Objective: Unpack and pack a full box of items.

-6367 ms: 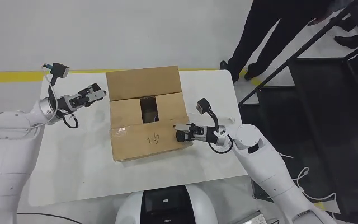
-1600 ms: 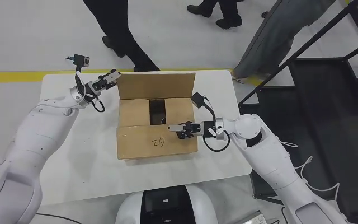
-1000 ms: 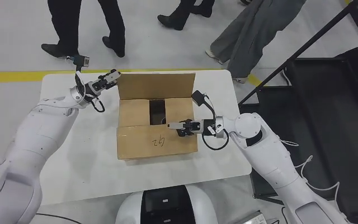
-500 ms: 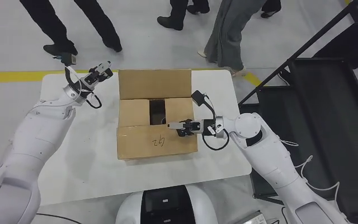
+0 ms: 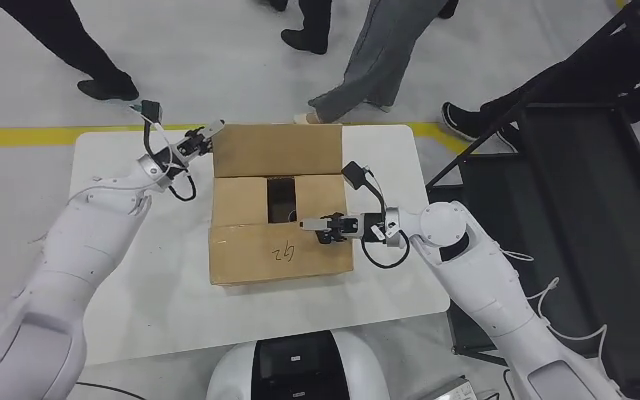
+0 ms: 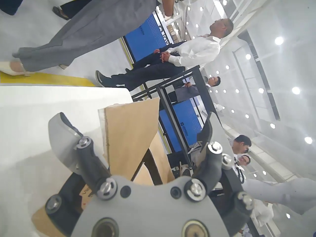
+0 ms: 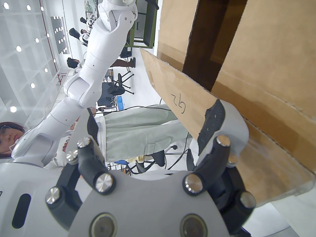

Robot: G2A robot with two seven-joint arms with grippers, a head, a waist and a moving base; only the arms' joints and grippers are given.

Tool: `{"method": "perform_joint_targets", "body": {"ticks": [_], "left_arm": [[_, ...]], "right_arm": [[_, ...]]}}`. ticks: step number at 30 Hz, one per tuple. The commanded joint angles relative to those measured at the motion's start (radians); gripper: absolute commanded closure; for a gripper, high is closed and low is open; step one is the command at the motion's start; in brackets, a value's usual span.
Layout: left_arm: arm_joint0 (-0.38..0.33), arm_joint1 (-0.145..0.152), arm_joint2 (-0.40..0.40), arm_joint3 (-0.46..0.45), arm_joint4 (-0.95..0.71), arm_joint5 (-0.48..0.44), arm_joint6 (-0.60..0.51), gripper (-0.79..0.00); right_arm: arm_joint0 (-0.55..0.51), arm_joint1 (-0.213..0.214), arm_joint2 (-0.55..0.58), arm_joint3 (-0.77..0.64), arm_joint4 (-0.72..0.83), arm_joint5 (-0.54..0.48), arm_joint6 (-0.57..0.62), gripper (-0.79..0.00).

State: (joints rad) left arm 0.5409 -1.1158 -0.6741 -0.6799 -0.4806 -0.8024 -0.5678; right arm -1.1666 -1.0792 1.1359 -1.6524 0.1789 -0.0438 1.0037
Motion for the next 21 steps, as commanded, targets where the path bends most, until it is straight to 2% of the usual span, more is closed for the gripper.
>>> {"method": "perform_joint_targets", "body": {"ticks": [1, 5, 10, 14, 21], "left_arm": [[-0.003, -0.012, -0.012, 0.017, -0.065, -0.039, -0.033, -0.785], [-0.004, -0.019, -0.042, 0.041, -0.156, -0.110, -0.126, -0.785], [0.022, -0.007, -0.091, 0.037, -0.272, -0.148, -0.286, -0.785], [0.052, 0.013, -0.120, -0.028, -0.302, -0.094, -0.356, -0.785], [0.135, 0.069, -0.199, -0.181, -0.316, -0.004, -0.446, -0.785]], "right_arm": [[0.000, 0.000, 0.000, 0.000, 0.000, 0.000, 0.000, -0.785], [0.000, 0.000, 0.000, 0.000, 0.000, 0.000, 0.000, -0.785], [0.000, 0.000, 0.000, 0.000, 0.000, 0.000, 0.000, -0.785], [0.000, 0.000, 0.000, 0.000, 0.000, 0.000, 0.000, -0.785], [0.000, 0.000, 0.000, 0.000, 0.000, 0.000, 0.000, -0.785]]}}
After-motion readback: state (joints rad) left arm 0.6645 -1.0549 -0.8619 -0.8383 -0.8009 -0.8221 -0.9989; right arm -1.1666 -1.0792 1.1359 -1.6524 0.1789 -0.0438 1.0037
